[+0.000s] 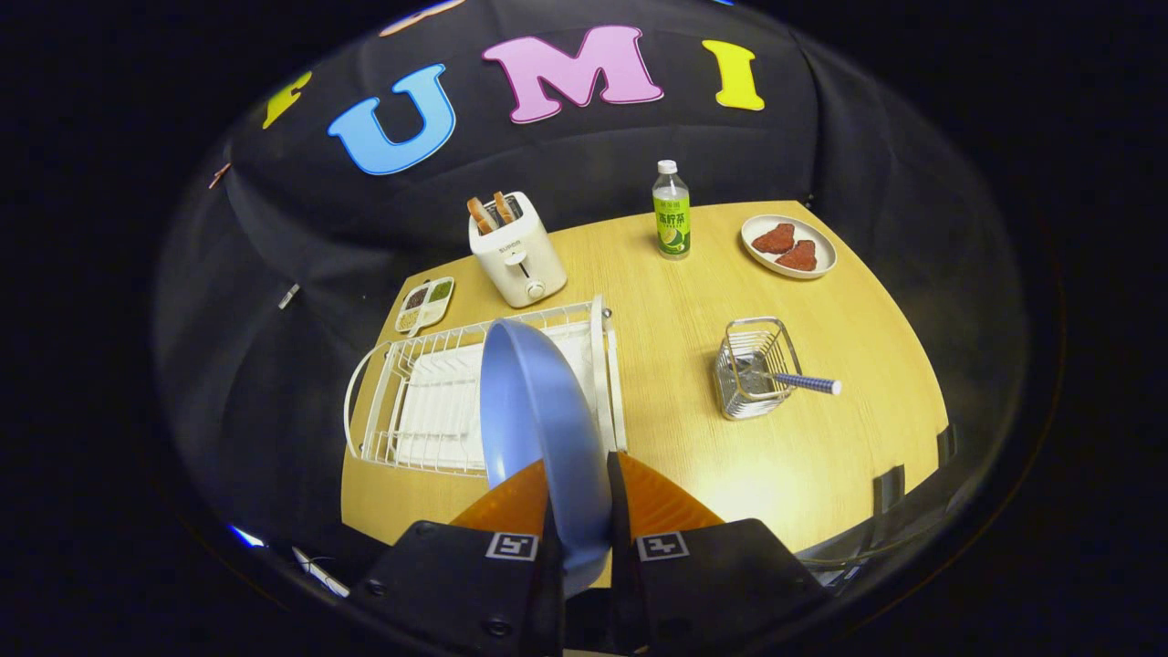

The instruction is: Take the plate from the dish rack, then take the spoon from the basket and place it into the plate.

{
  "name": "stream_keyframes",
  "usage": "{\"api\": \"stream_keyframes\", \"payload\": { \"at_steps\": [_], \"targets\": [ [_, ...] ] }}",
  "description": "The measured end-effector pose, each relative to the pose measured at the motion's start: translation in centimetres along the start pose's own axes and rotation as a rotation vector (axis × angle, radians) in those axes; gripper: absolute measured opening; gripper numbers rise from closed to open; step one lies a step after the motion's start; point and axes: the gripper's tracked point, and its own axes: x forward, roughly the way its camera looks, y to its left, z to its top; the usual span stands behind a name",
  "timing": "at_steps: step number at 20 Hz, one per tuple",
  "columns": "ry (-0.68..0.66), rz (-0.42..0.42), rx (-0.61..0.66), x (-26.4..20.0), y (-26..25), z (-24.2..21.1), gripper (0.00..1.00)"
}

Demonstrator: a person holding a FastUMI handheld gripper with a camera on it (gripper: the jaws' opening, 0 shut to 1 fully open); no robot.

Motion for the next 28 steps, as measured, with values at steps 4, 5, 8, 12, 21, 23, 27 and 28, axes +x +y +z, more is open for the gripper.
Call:
{"api": "stream_keyframes", "payload": {
  "at_steps": [4,5,8,12,21,23,27,28],
  "targets": [
    [0.078,0.04,0.038,-1.8,-0.6,-4.5,0.24],
    [0.101,0.056,0.05,-2.0,-0.6,-5.9,0.24],
    [0.185,0.071,0.096,-1.3,-1.1,-10.3,0.24],
    [0.25,0.068,0.134,0.3,-2.0,-14.0,0.24],
    [0.284,0.083,0.218,4.6,-4.4,-16.6,0.25],
    [0.279,0.081,0.247,5.1,-4.3,-16.8,0.27],
    [0.294,0.045,0.235,5.4,-5.0,-17.4,0.32],
    [0.294,0.041,0.23,5.5,-5.0,-17.4,0.35]
  ]
}}
